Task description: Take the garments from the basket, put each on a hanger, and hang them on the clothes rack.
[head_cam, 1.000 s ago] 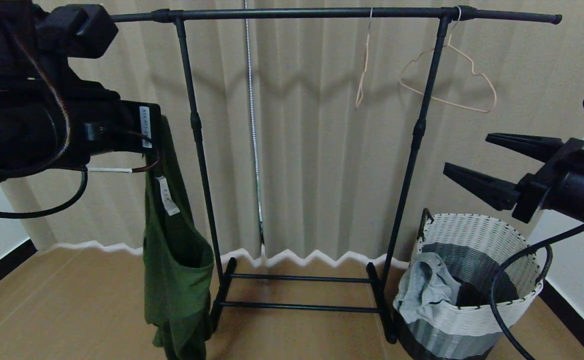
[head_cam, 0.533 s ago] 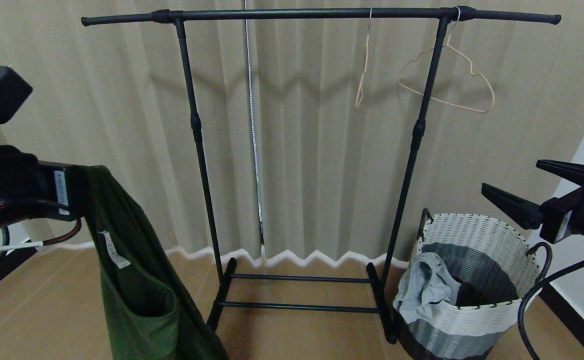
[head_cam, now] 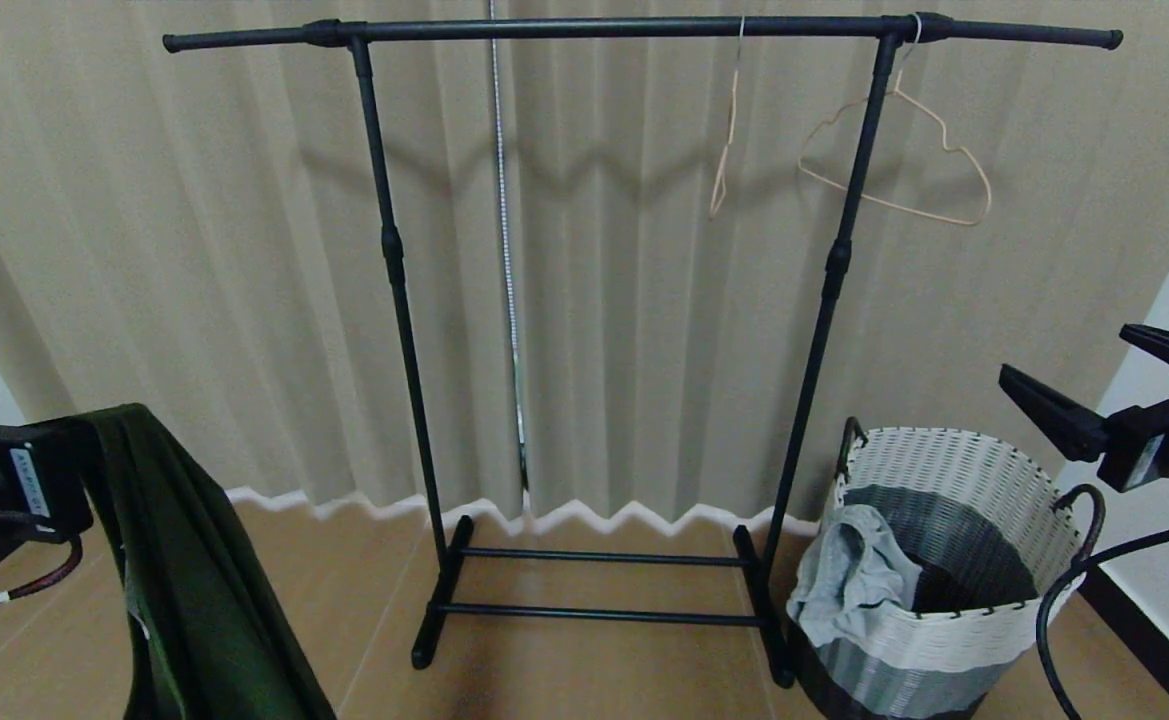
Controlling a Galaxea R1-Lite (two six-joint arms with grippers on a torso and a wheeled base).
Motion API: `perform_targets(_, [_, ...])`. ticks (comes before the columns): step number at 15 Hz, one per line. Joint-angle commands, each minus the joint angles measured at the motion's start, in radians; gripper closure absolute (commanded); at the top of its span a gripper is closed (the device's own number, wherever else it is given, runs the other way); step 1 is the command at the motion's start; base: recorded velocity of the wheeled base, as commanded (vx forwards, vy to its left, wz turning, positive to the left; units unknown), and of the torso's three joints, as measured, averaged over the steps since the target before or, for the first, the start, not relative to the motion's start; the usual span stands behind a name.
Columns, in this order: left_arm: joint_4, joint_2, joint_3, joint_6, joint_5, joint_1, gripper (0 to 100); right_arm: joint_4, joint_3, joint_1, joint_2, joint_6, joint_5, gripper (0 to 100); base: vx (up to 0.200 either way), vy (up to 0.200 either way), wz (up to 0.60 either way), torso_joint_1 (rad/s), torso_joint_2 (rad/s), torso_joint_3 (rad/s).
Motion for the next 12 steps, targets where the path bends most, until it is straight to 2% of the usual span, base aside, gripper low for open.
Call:
perform_targets(1, [-0.061,-0.005,0.055,0.003,-0.002,0.009,100,-0.001,0.019,-0.018,0.016,0.002,0.001,0,0.0,0.0,0.0,0.0,0.0,0.0])
perform_targets(3, [-0.103,-0.005,0.113,0.008,-0.003,-0.001,100,-0.001,0.029,-0.024,0.008,0.0,0.0,0,0.0,0.0,0.0,0.0,0.0,0.0])
perform_targets(4, [-0.126,-0.009,0.164,0.008,-0.029,-0.006,100,0.01,0.032,-0.024,-0.006,-0.003,-0.002,0,0.0,0.0,0.0,0.061,-0.16,-0.115])
perform_targets(7, [-0.187,-0.014,0.187,0.044,-0.052,-0.008,100,0.013,0.056,-0.026,-0.015,-0.004,-0.006,0,0.0,0.0,0.0,0.097,-0.25,-0.248])
perform_targets(12, [-0.19,-0.043,0.214,0.061,-0.059,-0.026,100,0.013,0.087,-0.061,-0.015,-0.004,-0.009,0,0.0,0.0,0.0,0.159,-0.5,-0.289])
